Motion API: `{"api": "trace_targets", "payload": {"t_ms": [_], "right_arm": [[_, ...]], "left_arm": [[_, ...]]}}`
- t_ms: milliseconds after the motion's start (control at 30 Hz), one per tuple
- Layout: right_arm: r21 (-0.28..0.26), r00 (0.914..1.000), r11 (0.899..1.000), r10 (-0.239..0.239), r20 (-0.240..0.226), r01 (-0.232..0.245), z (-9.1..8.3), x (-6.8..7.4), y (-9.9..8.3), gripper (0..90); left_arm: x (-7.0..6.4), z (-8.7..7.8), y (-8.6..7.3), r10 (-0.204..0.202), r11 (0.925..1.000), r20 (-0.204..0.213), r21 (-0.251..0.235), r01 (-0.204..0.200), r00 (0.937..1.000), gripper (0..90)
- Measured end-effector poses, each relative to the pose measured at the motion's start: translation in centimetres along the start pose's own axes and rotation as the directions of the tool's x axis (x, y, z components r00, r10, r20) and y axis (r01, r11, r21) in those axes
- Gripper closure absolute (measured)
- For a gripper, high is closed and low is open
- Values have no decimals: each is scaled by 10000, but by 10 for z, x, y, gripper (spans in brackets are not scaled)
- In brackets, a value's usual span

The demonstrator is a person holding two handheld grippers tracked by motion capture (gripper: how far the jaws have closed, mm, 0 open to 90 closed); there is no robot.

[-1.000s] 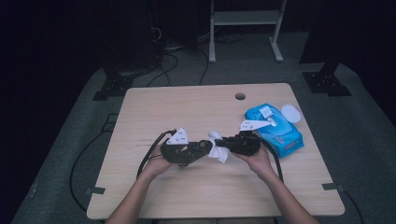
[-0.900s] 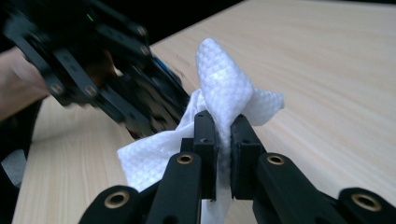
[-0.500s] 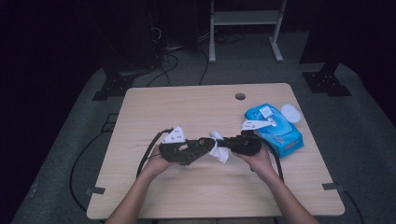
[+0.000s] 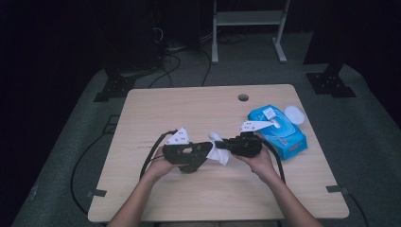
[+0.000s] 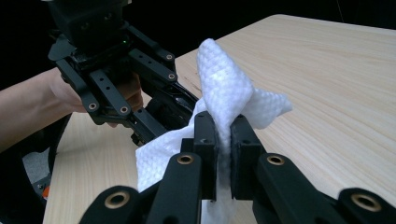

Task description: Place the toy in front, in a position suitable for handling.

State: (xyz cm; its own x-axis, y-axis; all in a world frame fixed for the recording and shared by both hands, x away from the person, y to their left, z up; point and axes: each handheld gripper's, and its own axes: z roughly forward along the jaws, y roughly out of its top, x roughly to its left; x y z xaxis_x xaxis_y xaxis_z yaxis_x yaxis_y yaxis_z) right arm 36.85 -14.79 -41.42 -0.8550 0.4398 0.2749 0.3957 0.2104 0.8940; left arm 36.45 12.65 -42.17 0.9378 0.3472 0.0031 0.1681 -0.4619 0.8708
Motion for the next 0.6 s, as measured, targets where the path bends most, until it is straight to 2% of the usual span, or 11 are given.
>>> {"api": "trace_targets", "payload": {"t_ms": [133, 333, 467, 600], "right_arm": [[102, 10000, 9999, 82, -34, -82, 1, -2, -3, 829], [471, 9987, 9977, 490, 107, -495, 7, -13, -17, 828], [780, 9956, 9925, 936, 89, -940, 11, -21, -29, 829], [1195, 9940, 9868, 1086, 105, -1090, 15, -22, -35, 829]], "left_arm": [[-1, 0, -2, 36, 9999, -25, 107, -35, 10000, 640], [-1, 2, -3, 73, 9996, -82, 261, -71, 9999, 647], [0, 1, -3, 29, 9998, -170, 194, -25, 9999, 648], [0, 0, -2, -94, 9999, -234, -52, 92, 9997, 649]]}}
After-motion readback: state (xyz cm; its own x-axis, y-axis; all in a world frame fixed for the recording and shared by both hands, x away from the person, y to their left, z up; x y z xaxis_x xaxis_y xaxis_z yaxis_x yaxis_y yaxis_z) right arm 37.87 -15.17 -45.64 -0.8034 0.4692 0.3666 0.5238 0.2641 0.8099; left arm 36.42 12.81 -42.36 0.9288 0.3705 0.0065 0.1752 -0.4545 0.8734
